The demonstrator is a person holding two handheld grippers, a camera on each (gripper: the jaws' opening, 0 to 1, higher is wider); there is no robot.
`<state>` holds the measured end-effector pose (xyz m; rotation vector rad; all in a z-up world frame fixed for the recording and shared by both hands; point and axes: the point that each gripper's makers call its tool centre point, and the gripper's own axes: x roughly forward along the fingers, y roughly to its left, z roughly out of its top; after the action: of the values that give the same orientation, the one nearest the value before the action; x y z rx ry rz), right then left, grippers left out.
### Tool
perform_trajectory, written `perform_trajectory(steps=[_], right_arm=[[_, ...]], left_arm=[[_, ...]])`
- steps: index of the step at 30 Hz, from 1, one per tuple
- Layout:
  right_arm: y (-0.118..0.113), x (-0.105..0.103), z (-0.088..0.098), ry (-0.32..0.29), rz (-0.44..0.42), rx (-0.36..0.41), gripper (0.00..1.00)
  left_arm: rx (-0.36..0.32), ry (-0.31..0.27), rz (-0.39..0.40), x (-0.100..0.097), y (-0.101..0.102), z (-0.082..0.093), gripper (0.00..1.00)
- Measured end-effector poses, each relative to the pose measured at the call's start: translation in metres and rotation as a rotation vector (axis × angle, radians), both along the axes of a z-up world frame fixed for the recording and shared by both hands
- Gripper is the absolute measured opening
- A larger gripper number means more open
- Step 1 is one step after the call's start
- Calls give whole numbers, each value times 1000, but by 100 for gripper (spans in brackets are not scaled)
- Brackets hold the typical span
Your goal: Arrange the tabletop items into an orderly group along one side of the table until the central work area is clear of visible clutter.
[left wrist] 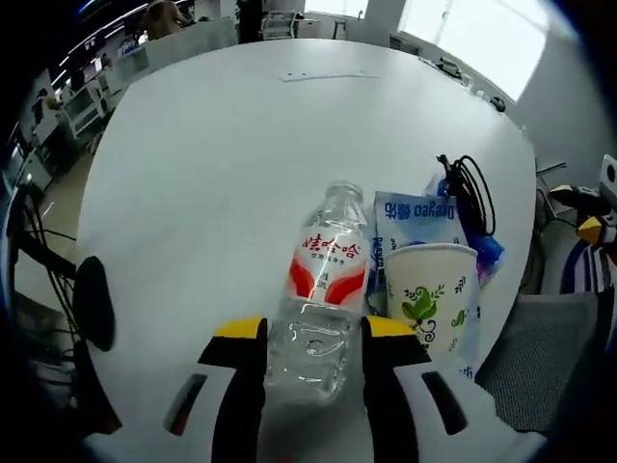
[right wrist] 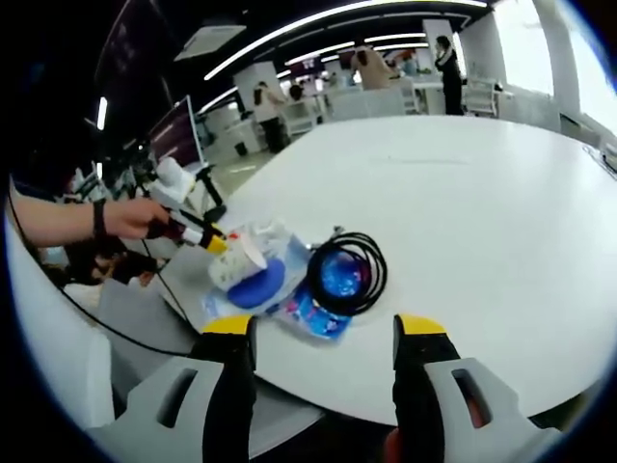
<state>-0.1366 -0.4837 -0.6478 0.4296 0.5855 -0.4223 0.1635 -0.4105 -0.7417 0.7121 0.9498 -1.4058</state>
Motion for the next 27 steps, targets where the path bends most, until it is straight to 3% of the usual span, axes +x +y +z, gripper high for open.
perform_trajectory(steps=[15,21,27], right_arm=[[5,8,-2,5,31,6,56],[6,9,-2,6,35,7,56],[6,6,-2,11,34,9,56]], left_arm=[[20,-6,67,3,22,8,38],[36,-11,56,2,19,9,38],[25,-2,33,-1,5,10,41]])
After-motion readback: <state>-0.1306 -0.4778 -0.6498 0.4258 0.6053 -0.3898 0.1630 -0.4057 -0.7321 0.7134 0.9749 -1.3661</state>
